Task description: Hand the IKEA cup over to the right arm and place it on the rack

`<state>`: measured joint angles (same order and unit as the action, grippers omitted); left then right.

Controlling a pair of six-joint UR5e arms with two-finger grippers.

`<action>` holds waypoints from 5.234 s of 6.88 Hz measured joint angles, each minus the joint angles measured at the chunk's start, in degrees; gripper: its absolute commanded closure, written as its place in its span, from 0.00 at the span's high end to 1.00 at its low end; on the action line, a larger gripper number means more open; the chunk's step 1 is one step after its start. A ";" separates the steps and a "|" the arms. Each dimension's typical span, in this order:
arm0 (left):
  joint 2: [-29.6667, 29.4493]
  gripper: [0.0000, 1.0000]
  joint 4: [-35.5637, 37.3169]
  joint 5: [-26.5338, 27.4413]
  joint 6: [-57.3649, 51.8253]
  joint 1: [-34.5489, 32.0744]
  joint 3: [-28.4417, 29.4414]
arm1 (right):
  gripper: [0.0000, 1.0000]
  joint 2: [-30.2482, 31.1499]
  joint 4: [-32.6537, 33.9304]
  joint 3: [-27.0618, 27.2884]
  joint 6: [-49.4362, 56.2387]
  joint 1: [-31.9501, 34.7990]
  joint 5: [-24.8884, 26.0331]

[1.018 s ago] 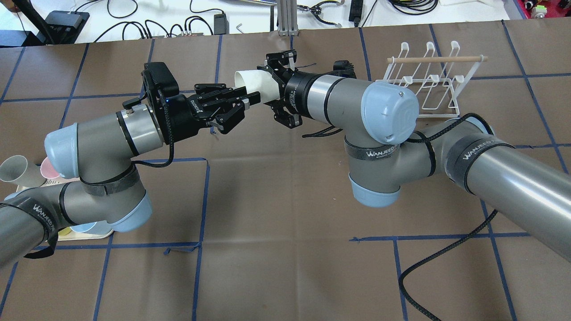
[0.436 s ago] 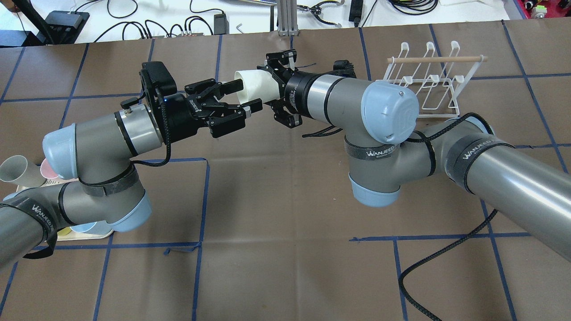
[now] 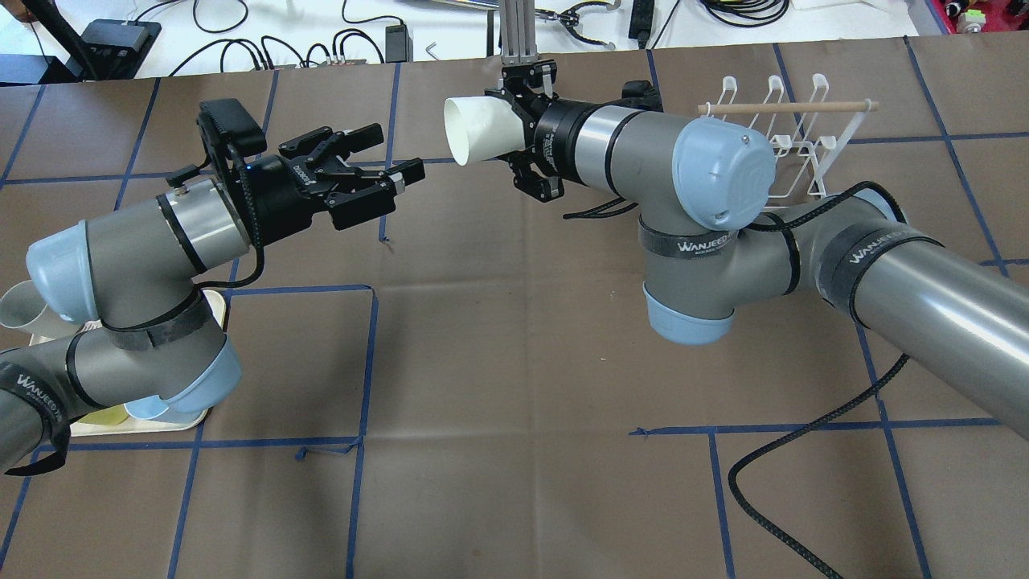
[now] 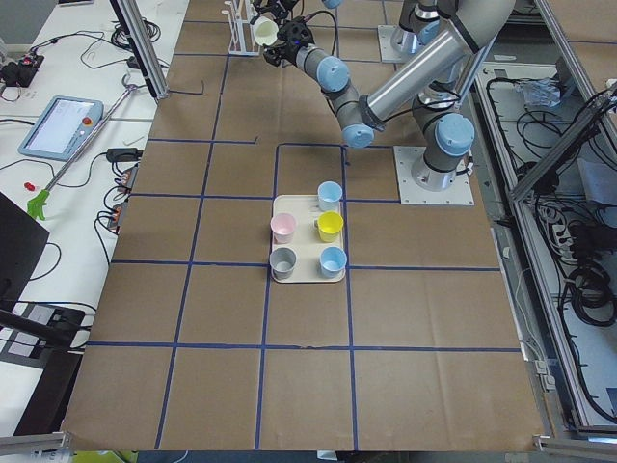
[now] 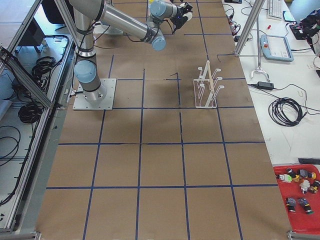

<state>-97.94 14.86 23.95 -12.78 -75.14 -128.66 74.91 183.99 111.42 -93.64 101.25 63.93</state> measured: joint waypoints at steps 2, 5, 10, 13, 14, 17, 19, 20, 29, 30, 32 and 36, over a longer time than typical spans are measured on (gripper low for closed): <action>0.90 0.98 -1.51 9.27 0.08 1.83 0.18 | 0.41 0.01 -0.13 -0.28 12.35 -4.55 0.01; 3.97 0.98 -20.99 29.13 0.21 0.16 6.05 | 0.38 0.10 -0.11 -0.32 37.17 -9.04 3.00; 6.16 0.99 -78.69 58.81 2.16 -8.46 31.26 | 0.25 -2.55 0.69 -3.63 77.17 -13.42 14.48; 7.13 0.99 -104.12 61.62 7.79 -10.35 41.21 | 0.28 -8.06 4.54 -8.78 87.91 -17.64 15.03; 8.38 0.99 -106.56 62.68 8.08 -10.52 41.07 | 0.28 -10.88 6.89 -10.84 90.87 -18.17 15.14; 10.57 0.99 -107.31 68.26 7.36 -8.67 38.05 | 0.28 -16.50 12.58 -13.18 94.75 -19.15 15.22; 12.52 0.99 -107.14 69.34 3.13 -2.24 33.95 | 0.28 -18.12 13.28 -13.02 94.97 -20.19 15.20; 13.71 0.99 -106.59 69.23 -1.17 2.89 31.02 | 0.28 -18.59 13.63 -12.54 94.95 -20.36 15.21; 20.09 0.99 -87.41 69.03 -18.61 15.89 6.52 | 1.00 -18.86 15.96 -8.69 90.59 -19.36 15.28; 20.00 0.98 -82.22 69.14 -19.98 15.94 2.89 | 1.00 -18.22 15.59 -8.76 90.61 -19.26 15.28; 19.19 0.98 -74.21 69.27 -22.00 16.17 -2.78 | 1.00 -14.73 14.37 -8.77 90.78 -18.96 15.13; 13.27 0.99 -68.43 69.41 -23.16 18.65 -4.92 | 1.00 -4.17 8.83 -5.40 80.37 -14.77 14.57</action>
<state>-84.68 -53.58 93.36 -35.94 -56.48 -133.58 70.75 192.82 106.02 -13.27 86.48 78.49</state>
